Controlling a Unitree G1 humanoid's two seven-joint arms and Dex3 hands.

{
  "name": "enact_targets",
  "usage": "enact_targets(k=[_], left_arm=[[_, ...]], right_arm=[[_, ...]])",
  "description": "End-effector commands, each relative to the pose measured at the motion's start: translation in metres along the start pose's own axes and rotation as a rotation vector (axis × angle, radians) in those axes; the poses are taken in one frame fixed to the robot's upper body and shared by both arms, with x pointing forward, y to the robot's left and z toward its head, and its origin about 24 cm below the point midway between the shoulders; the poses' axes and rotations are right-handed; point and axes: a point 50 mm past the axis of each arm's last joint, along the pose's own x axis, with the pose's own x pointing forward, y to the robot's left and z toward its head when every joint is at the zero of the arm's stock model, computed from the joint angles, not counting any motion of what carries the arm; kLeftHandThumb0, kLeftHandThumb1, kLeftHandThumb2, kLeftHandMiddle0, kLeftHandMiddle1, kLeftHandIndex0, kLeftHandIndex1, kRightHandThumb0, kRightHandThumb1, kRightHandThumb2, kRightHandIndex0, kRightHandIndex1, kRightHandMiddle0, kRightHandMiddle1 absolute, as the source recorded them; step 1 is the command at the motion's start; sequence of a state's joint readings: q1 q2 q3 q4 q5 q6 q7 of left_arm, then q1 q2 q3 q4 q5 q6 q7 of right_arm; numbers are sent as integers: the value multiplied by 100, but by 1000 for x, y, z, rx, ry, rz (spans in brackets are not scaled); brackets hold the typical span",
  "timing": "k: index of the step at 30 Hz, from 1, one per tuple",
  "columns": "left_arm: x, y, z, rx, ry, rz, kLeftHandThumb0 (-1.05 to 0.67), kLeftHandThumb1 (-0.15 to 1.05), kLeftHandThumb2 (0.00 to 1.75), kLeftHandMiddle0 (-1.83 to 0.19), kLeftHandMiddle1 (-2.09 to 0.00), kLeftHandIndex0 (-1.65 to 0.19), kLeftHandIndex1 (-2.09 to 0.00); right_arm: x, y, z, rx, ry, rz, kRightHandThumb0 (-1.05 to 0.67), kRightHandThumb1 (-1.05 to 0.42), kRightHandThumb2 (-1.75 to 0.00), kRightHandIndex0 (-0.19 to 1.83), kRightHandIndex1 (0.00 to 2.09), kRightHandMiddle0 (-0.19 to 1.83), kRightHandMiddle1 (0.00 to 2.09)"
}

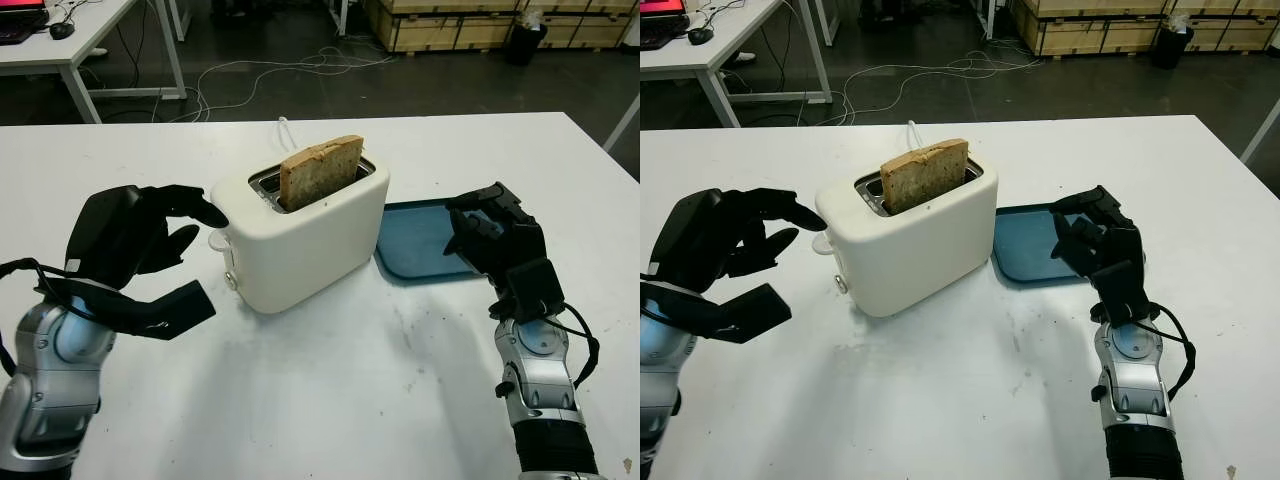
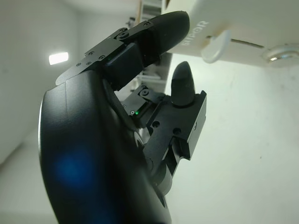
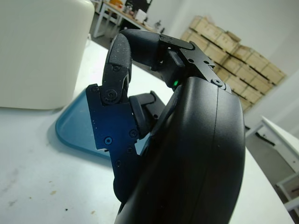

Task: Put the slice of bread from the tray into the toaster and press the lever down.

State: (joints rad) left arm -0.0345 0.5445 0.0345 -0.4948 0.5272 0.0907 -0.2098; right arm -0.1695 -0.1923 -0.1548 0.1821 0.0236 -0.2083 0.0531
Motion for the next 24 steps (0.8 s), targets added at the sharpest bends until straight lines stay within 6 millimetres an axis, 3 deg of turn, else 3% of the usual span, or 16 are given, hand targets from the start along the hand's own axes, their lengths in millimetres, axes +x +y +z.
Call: enact_targets(k=[1, 12, 24], left_arm=[[-1, 1, 0, 46, -14, -31, 14, 68, 29, -112, -145, -111, -18], [0, 1, -3, 164, 18, -86, 23, 72, 17, -117, -132, -114, -8], [5, 1, -2, 231, 59, -107, 16, 77, 12, -117, -130, -113, -3]], right_arm=[[3, -3, 4, 17, -30, -15, -29, -92, -43, 79, 175, 56, 164], [2, -4, 4, 35, -28, -14, -29, -92, -43, 78, 175, 50, 172], [-1, -4, 5, 43, -46, -8, -26, -92, -43, 79, 175, 49, 174]])
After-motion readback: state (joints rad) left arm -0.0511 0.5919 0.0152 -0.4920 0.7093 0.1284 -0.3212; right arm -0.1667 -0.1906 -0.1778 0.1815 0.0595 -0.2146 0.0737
